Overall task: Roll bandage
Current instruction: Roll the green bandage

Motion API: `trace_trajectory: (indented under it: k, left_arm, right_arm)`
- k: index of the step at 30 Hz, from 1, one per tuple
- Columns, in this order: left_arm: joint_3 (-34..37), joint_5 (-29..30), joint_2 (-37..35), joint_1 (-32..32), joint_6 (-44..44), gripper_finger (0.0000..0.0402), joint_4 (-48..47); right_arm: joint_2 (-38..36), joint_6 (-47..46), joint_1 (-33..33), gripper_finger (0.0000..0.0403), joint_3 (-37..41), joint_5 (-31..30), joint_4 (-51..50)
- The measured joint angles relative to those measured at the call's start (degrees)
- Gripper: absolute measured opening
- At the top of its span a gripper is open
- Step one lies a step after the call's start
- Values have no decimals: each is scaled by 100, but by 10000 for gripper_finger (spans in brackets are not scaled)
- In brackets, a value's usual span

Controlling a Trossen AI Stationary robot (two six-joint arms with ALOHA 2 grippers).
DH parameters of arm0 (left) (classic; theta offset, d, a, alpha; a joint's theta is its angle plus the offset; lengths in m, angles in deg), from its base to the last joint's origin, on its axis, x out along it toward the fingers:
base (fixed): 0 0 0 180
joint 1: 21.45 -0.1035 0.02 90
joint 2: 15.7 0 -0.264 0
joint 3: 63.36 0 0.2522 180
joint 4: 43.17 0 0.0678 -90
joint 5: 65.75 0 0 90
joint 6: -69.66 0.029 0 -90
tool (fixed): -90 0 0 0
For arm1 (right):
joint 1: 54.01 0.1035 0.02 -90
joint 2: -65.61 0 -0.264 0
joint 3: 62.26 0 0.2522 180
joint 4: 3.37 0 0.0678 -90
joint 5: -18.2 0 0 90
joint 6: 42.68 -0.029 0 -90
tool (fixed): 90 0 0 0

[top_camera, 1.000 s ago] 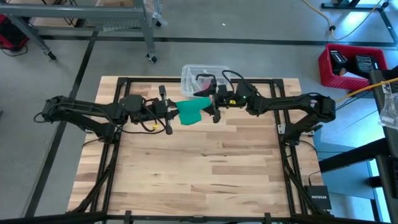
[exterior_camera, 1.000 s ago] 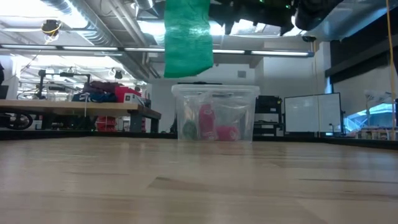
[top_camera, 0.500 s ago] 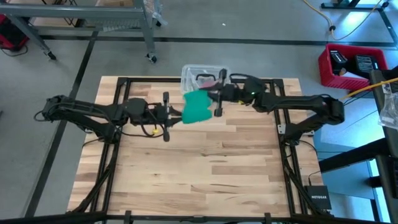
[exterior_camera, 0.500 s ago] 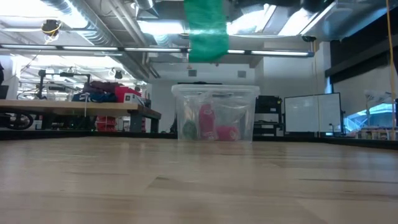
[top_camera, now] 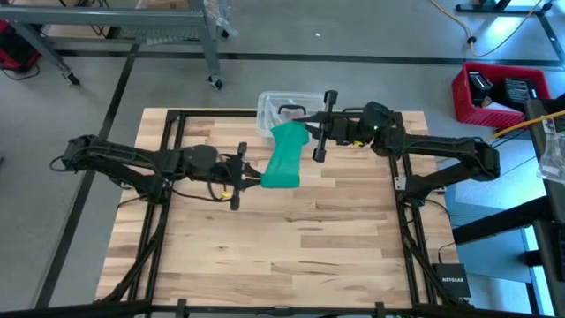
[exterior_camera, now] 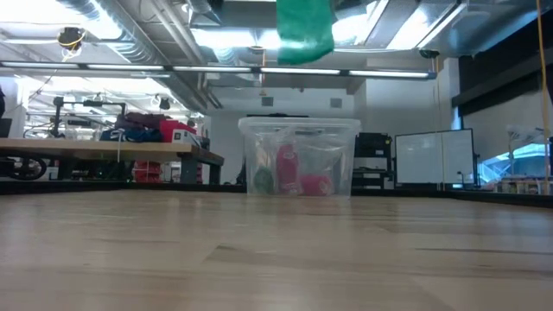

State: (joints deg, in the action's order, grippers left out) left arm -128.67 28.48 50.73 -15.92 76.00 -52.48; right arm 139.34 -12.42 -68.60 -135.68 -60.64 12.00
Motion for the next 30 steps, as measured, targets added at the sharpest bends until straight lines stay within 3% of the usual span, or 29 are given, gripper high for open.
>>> trace_trajectory:
  k: [7, 11, 16, 25, 30]
  left_arm:
    - [-4, 112, 246, 4, -194, 13, -702]
    - [-7, 160, 246, 0, -207, 13, -926]
    - [-4, -358, 208, 91, 12, 13, -459]
    - [4, -402, -616, 299, 206, 13, 29]
    - [7, -380, -1093, 299, 507, 13, 768]
  right_arm:
    - [0, -20, 0, 3, -878, 44, -1256]
    - [0, -24, 0, 2, -1108, 48, -1496]
    - [35, -26, -48, 2, -1084, -70, -1695]
    - [111, -23, -136, 3, -856, -168, -2035]
    - [403, -53, -118, 3, -767, -135, -2174]
